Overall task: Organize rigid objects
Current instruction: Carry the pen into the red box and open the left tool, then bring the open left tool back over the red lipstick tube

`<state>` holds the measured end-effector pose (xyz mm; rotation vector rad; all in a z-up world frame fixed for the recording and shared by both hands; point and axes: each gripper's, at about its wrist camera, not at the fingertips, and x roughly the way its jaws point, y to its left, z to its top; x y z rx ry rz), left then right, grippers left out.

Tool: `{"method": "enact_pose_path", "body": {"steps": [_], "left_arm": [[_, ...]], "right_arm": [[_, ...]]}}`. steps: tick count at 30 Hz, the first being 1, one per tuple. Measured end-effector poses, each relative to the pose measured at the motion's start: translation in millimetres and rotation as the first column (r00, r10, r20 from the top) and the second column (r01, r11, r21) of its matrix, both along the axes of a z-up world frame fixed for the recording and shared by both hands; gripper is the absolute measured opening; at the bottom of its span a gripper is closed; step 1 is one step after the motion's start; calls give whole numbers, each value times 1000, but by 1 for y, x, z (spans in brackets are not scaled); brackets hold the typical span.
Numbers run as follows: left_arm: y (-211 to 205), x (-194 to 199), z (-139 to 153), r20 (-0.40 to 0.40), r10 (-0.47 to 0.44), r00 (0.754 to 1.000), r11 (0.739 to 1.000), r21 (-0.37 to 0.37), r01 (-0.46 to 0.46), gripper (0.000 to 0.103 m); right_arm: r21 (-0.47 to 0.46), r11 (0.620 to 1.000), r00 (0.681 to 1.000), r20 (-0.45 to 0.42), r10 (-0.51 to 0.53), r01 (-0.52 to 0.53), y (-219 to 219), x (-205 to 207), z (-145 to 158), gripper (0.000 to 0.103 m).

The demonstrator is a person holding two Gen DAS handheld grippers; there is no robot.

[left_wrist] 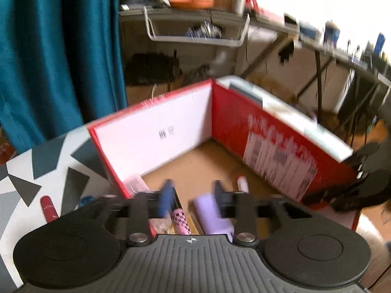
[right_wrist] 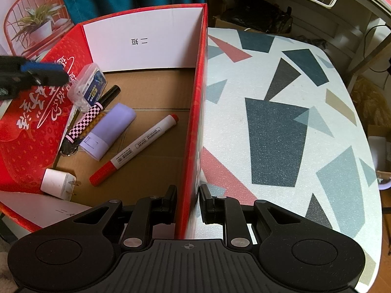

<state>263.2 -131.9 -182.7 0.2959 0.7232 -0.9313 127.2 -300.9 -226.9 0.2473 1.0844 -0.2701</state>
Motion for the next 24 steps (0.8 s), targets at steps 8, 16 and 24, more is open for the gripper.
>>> {"method": "enact_pose_path", "body": {"steps": [8, 16, 24], "left_arm": [[55, 24, 26, 106, 194, 975, 980, -55, -189, 99], [99, 64, 8, 85, 434, 897, 901, -18, -434, 103], [97, 86, -21, 124, 492, 861, 863, 62, -502, 103]], "right_arm": [[-1, 1000, 1000, -1, 0, 0, 0, 0, 0, 19], [0, 1000, 1000, -1, 0, 0, 0, 0, 0, 19], [0, 1000, 1000, -1, 0, 0, 0, 0, 0, 20]]}}
